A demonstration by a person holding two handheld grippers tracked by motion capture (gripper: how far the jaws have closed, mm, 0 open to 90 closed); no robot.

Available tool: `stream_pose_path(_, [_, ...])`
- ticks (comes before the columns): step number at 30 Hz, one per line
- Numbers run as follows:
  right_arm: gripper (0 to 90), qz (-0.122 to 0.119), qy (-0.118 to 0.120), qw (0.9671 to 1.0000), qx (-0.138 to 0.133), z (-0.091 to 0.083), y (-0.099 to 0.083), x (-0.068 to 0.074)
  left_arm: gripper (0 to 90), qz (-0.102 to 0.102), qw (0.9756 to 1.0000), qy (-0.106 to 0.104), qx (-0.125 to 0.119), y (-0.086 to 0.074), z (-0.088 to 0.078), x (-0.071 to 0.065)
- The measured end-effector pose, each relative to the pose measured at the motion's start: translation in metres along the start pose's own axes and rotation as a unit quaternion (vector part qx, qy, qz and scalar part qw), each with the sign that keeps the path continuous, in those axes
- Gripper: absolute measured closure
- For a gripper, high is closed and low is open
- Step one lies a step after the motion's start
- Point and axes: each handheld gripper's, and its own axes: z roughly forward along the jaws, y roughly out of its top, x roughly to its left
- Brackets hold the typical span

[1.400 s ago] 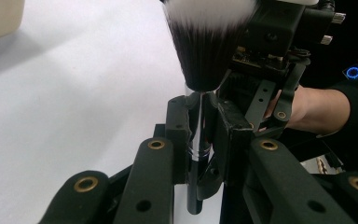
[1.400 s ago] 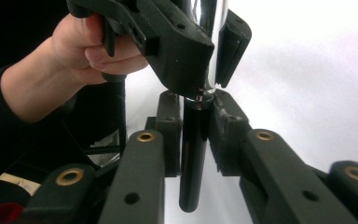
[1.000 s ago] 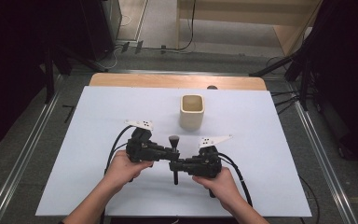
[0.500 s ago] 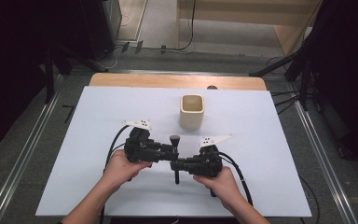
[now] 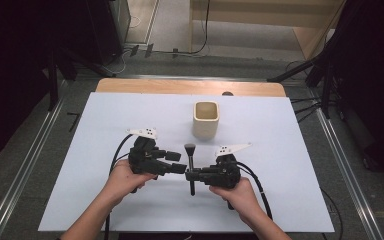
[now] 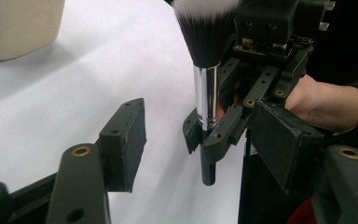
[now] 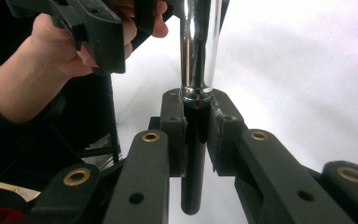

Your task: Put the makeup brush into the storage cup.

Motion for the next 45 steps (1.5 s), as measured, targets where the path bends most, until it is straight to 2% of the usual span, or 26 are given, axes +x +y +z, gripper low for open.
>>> stream_pose_path(13, [79.6, 0.002, -0.017, 0.9998, -0.001, -0.005, 0.000, -0.002, 33.2, 0.018, 0.9985, 0.050, 0.014, -0.010, -0.005, 0.006])
stream_pose_path(19, [79.7, -0.006, -0.026, 0.9996, 0.000, -0.005, 0.001, -0.002, 31.0, 0.025, 0.9972, 0.068, 0.021, -0.014, -0.007, 0.007])
stream_pose_path(28, [79.6, -0.009, -0.035, 0.9993, 0.002, -0.007, 0.001, -0.001, 26.3, 0.054, 0.9927, 0.105, 0.024, -0.019, -0.008, 0.007])
stream_pose_path(37, [79.6, -0.016, -0.040, 0.9991, 0.005, -0.008, 0.002, -0.001, 25.3, 0.088, 0.9849, 0.145, 0.038, -0.027, -0.009, 0.004])
stream_pose_path(41, [79.6, -0.017, -0.044, 0.9989, 0.006, -0.008, 0.002, -0.001, 25.9, 0.085, 0.9853, 0.144, 0.038, -0.029, -0.011, 0.003])
stream_pose_path(45, [79.6, -0.019, -0.047, 0.9987, 0.007, -0.008, 0.002, 0.000, 25.4, 0.092, 0.9834, 0.152, 0.038, -0.033, -0.012, 0.002])
